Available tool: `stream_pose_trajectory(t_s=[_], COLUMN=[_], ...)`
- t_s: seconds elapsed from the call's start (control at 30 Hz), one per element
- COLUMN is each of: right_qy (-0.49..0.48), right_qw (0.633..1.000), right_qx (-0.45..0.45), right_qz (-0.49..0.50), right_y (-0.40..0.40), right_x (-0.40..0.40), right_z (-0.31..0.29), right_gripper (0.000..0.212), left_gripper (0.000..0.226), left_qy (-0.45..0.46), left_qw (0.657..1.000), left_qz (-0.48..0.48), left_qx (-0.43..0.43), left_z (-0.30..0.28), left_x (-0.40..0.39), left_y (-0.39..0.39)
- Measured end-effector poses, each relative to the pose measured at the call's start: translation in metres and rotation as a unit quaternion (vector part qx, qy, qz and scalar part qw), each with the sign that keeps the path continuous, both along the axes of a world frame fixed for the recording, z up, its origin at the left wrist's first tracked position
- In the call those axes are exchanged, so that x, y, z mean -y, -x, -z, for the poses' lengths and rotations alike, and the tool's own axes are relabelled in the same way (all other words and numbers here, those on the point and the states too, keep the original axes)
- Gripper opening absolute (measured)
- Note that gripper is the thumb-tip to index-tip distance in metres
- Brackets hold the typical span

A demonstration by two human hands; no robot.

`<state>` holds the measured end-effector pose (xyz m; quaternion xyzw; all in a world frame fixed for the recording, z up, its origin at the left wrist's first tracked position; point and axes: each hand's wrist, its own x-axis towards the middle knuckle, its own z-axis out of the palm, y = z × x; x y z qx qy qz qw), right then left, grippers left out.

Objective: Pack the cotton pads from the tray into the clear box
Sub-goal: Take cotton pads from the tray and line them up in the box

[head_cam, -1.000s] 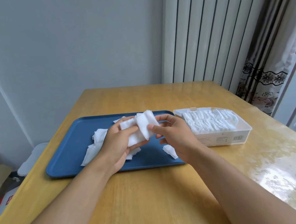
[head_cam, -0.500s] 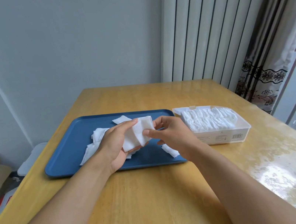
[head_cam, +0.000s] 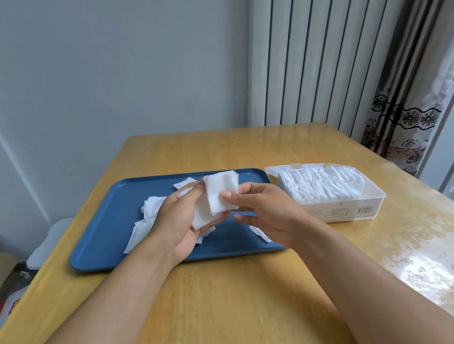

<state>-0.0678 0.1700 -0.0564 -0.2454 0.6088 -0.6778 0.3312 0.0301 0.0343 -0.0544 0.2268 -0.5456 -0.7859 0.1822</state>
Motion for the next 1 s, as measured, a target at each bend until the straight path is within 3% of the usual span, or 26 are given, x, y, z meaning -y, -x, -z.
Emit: stream_pose_trajectory(t_s=[0.07, 0.17, 0.27, 0.47, 0.63, 0.73, 0.87, 1.0], right_qy=[0.011, 0.027, 0.025, 0.010, -0.003, -0.005, -0.009, -0.042], right_qw=[1.000, 0.998, 0.995, 0.997, 0.996, 0.996, 0.996, 0.990], right_qx=[0.012, 0.014, -0.024, -0.076, -0.069, -0.063, -0.056, -0.102], right_qz=[0.026, 0.058, 0.098, 0.028, 0.052, 0.066, 0.067, 0.090], right_y=[0.001, 0.006, 0.010, 0.001, -0.005, -0.004, -0.004, -0.002], right_x=[0.000, 0.000, -0.002, 0.000, 0.006, 0.004, 0.004, 0.001], right_z=[0.001, 0.001, -0.001, -0.004, 0.005, 0.004, 0.004, 0.000], right_gripper=[0.015, 0.038, 0.039, 0.027, 0.026, 0.029, 0.028, 0.033], left_gripper=[0.031, 0.033, 0.033, 0.033, 0.042, 0.060, 0.039, 0.065], left_qy=[-0.022, -0.076, -0.105, 0.002, 0.013, 0.005, 0.047, 0.066], left_qw=[1.000, 0.996, 0.993, 1.000, 0.996, 0.991, 0.987, 0.991], left_qz=[0.014, 0.035, 0.013, 0.010, 0.067, 0.120, 0.132, 0.103], left_qx=[-0.011, -0.032, -0.046, -0.007, -0.050, -0.066, -0.077, -0.061], left_z=[-0.002, -0.003, 0.001, 0.008, 0.011, 0.009, 0.014, 0.017], left_x=[-0.002, 0.001, 0.009, 0.005, 0.001, -0.002, -0.002, -0.002], left_y=[-0.002, -0.003, 0.000, 0.004, 0.004, 0.004, 0.004, 0.005])
